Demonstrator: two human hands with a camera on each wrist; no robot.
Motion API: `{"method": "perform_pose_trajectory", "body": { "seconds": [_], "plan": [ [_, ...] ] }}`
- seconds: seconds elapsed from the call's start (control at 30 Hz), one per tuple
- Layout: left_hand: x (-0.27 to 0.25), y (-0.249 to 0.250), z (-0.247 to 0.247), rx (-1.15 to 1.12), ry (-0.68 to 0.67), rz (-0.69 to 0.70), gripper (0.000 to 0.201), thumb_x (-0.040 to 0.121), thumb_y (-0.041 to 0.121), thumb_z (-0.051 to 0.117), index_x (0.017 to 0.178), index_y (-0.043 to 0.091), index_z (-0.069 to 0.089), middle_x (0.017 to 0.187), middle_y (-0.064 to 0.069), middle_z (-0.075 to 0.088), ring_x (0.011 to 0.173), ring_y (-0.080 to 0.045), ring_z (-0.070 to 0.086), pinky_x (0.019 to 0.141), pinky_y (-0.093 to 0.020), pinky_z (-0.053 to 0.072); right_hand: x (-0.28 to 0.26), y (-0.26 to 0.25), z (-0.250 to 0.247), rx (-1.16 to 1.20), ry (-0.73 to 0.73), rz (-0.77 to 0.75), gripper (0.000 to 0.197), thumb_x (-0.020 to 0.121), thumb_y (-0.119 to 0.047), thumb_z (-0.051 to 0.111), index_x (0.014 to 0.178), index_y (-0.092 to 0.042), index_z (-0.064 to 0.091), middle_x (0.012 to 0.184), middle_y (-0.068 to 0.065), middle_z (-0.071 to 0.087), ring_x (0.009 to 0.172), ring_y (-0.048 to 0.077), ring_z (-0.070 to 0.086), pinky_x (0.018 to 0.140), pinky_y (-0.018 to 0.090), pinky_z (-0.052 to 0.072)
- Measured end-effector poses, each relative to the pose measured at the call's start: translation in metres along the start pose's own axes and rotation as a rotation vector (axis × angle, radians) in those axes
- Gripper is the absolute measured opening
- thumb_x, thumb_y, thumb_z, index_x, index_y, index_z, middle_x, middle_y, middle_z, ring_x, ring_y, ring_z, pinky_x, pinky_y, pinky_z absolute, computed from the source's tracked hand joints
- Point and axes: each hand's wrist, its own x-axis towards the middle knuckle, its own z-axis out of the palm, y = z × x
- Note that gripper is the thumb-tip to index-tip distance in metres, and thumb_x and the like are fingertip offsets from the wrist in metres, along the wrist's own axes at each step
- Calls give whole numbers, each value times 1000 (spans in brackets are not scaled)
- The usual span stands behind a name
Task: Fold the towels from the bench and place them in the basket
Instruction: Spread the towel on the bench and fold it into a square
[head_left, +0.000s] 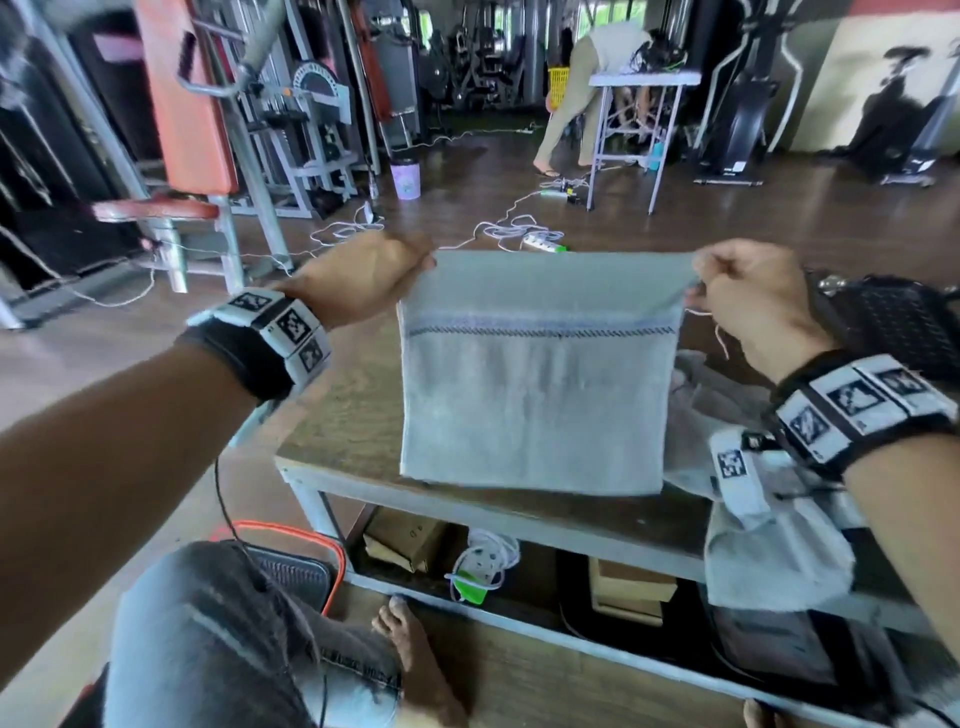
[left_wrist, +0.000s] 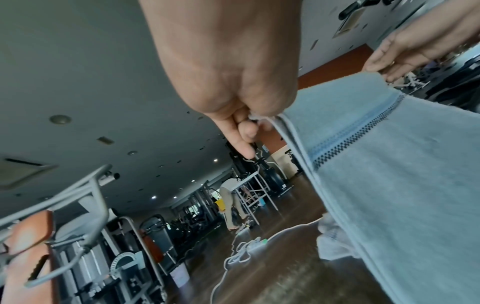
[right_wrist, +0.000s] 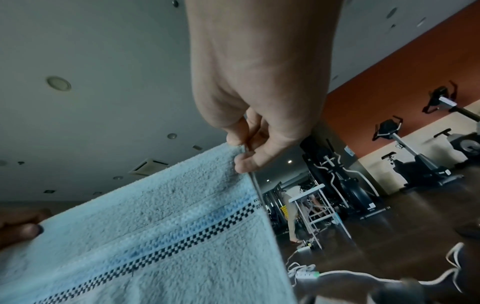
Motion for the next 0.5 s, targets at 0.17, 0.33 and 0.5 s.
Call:
{"method": "perform_pose_trajectory", "body": {
  "seconds": [0.17,0.33,0.5],
  "plan": [
    [-2,5,-41,110,52,-43,9,99,9,43,108,6,45,89,-21,61,71,-38,59,61,-39,40,5,-35,-4,39,26,-97,30,99,-8,56,79,-28,63,82,-4,67,70,7,71,82,35,62],
    [-46,11,-19,34,23,-65,17,102,27,37,112,12,39,77,-18,61,62,-37,57,57,-47,47,-46,-5,-17,-89,-50,-75,32,99,-4,54,79,-28,65,85,-3,68,76,12,68,82,35,60],
    [-107,24,44,-87,-173,-5,10,98,23,39,100,18,47,84,-8,60,68,-32,58,62,-46,52,-105,58,-29,-359,-297,-1,17,98,-14,60,86,-22,68,90,6,71,79,24,64,70,32,48]
  ]
}}
